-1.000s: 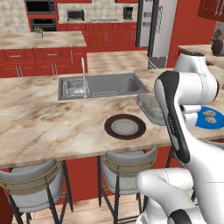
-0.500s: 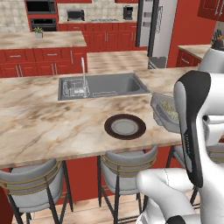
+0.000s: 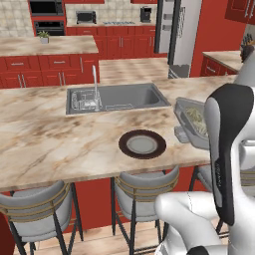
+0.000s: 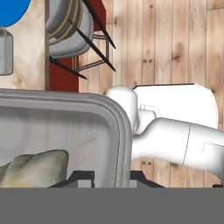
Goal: Place two dumplings into each of the tupperware containers and then place the containers in the fridge.
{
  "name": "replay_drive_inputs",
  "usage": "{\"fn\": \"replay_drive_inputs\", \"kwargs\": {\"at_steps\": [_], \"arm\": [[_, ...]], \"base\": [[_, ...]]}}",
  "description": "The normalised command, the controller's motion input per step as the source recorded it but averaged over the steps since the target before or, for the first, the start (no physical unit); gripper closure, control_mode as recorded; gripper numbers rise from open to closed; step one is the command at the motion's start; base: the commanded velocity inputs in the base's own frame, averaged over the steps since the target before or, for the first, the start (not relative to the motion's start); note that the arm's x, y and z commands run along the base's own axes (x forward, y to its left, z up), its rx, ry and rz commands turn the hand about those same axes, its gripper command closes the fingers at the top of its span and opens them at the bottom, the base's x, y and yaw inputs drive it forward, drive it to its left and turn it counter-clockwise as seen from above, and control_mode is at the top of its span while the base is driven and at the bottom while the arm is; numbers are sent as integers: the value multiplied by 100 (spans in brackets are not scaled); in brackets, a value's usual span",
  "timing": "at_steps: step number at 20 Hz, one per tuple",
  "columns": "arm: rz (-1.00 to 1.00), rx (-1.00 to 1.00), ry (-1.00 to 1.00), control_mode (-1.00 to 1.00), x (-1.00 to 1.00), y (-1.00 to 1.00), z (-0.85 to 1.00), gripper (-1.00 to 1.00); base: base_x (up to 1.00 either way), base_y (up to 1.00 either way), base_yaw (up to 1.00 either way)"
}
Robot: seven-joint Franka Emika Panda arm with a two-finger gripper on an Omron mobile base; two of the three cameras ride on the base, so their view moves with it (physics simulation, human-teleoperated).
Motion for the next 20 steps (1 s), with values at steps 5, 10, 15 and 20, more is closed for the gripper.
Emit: {"fn": "replay_drive_inputs", "kwargs": {"at_steps": [5,10,15,20], "arm": [[2,-13,-4,-100,-19,0,2,100],[3,-4,0,-100,-1,1,10,100],[7,0,1,-100,4,-6,13,100],[8,1,2,-100,8,-16,0,100]], "base": [[0,0,0],[0,0,0],[0,0,0],[0,0,0]]}}
